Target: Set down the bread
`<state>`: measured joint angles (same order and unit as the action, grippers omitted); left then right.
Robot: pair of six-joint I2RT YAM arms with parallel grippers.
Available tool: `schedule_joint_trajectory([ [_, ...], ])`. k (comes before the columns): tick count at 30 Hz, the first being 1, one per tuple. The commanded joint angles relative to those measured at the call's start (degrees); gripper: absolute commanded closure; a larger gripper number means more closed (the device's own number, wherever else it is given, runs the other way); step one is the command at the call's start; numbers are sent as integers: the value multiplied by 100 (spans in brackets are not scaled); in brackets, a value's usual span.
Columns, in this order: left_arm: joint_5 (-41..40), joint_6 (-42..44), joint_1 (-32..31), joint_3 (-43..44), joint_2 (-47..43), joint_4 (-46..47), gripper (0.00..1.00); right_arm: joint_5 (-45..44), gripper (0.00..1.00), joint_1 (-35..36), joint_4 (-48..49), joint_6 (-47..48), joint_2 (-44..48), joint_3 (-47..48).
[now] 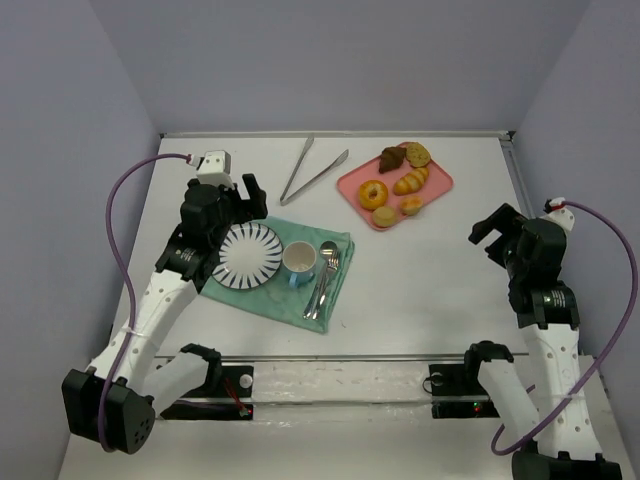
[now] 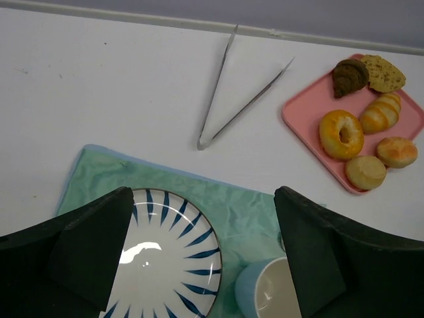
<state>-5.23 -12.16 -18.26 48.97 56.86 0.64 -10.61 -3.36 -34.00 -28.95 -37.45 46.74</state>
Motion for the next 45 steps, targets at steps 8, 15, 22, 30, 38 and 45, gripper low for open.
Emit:
schedule_joint_trajectory([
  [8, 418, 433, 16, 60, 44, 515, 1, 296, 0, -16, 332, 188, 72, 125],
  [15, 523, 1154, 120, 534, 1115, 955, 1, 437, 0, -16, 376, 302, 36, 99],
  [22, 2137, 2732, 314, 2473, 3145, 437, 1, 490, 0, -16, 464, 355, 133, 19],
  [30, 2687, 4125, 332, 4980, 5692, -1662, 1, 437, 0, -16, 517, 372, 159, -25],
  [38, 2940, 4398, 332, 6599, 7171, -2631, 1, 341, 0, -16, 543, 364, 36, -33],
  [45, 2958, 4415, 332, 7012, 7778, -2886, 1, 279, 0, -16, 543, 372, -34, -25],
])
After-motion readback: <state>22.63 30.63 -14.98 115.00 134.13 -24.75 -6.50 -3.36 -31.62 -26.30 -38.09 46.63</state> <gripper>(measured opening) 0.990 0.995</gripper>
